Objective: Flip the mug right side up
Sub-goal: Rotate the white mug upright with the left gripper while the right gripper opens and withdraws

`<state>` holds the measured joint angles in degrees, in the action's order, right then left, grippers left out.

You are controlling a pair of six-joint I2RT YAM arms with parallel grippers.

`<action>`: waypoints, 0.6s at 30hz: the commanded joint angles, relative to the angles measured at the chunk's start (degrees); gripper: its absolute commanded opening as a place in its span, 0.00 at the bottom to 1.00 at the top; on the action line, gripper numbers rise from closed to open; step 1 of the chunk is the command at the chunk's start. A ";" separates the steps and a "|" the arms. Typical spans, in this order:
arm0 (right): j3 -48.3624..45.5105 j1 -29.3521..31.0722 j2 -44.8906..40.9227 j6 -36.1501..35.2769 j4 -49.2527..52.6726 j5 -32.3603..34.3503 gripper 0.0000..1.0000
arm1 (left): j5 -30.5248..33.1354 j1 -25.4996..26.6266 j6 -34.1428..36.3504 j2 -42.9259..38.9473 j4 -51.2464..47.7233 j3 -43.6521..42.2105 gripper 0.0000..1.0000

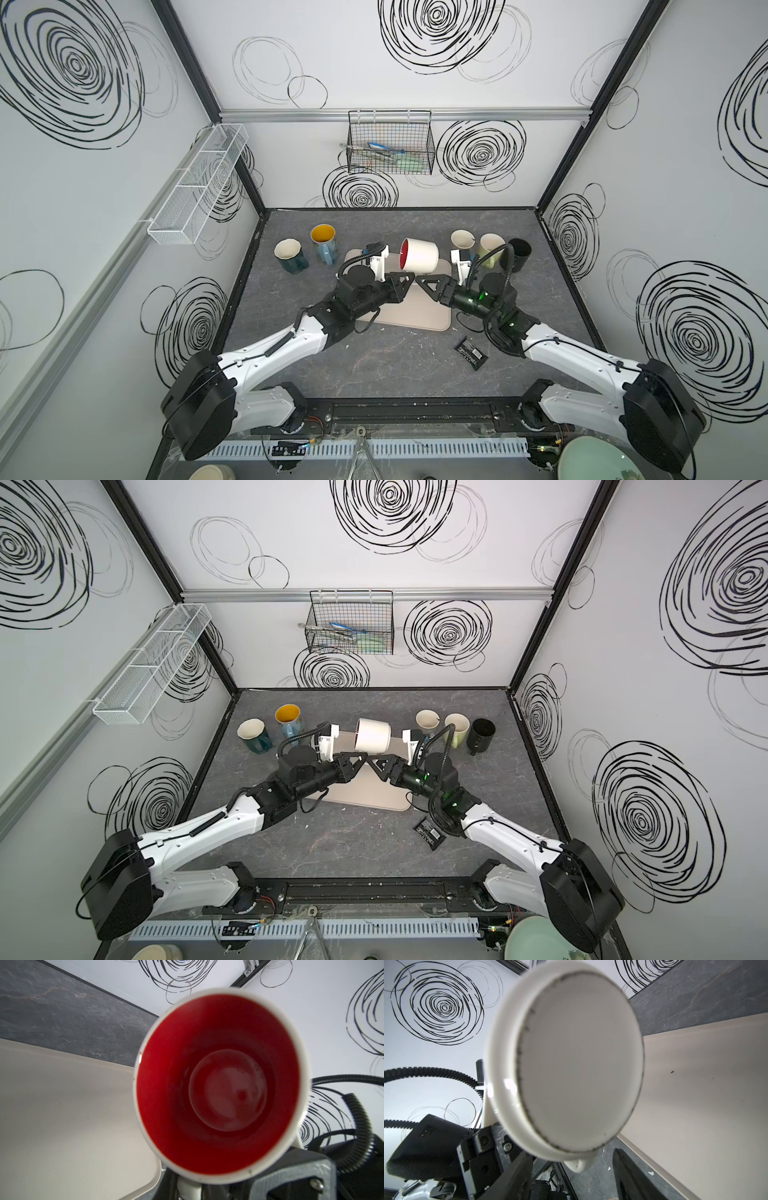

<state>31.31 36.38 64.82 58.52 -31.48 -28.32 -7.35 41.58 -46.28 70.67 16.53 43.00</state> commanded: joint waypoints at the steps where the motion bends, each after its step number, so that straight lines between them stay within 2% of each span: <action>1: 1.92 -0.47 -1.60 -1.29 1.57 -0.34 0.75 | 1.95 -0.01 3.10 0.62 4.05 4.39 0.00; 11: -0.40 -3.62 -6.48 -4.04 6.30 0.50 0.89 | 5.31 -1.39 5.91 1.70 -0.26 6.74 0.00; 18: -2.40 -4.39 -13.23 -9.29 12.03 6.64 0.95 | 9.16 -7.04 9.31 -0.09 -7.06 7.19 0.00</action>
<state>30.00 32.38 54.24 52.77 -22.22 -25.17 -1.78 37.01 -39.79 72.77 6.85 47.33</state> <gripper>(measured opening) 0.947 0.185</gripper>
